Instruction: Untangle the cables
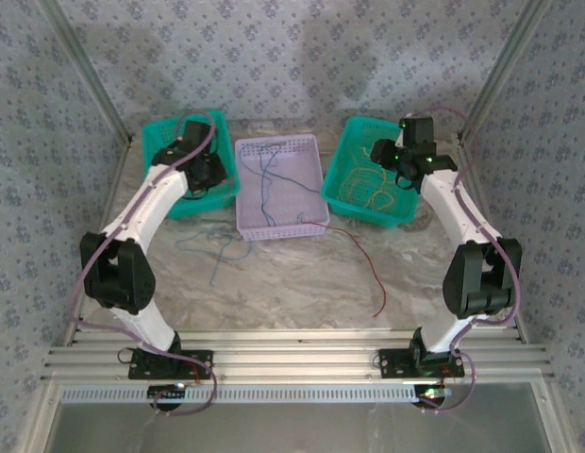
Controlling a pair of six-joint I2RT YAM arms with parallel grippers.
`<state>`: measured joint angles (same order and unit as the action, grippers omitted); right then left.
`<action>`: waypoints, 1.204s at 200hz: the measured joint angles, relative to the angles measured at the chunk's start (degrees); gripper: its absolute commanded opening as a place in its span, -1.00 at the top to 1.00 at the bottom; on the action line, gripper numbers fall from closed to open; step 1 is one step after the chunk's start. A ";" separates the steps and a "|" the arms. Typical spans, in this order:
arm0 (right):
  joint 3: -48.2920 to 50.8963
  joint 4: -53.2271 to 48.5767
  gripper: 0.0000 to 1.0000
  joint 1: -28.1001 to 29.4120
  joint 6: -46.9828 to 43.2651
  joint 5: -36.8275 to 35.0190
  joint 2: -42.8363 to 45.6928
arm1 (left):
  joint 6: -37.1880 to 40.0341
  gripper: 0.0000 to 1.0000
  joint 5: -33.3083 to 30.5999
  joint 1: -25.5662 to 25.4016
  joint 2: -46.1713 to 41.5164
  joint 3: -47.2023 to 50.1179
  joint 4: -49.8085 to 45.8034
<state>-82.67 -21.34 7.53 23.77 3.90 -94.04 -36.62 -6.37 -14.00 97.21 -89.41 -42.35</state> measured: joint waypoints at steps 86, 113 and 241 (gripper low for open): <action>-0.04 -1.73 0.03 12.17 -3.93 -0.37 3.74 | -0.26 0.92 7.45 10.56 15.72 -6.88 1.64; 4.48 -2.40 0.03 17.51 -5.46 -0.68 9.29 | -0.28 0.85 8.72 10.91 19.87 -9.40 1.44; 33.05 -2.80 0.01 24.70 -5.88 -9.35 19.43 | 0.35 -0.99 9.70 11.58 14.32 -14.32 -2.54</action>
<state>-49.63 -24.14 32.23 17.89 -5.45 -74.61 -36.27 3.33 -2.42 111.53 -103.72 -44.88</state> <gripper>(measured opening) 0.494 0.995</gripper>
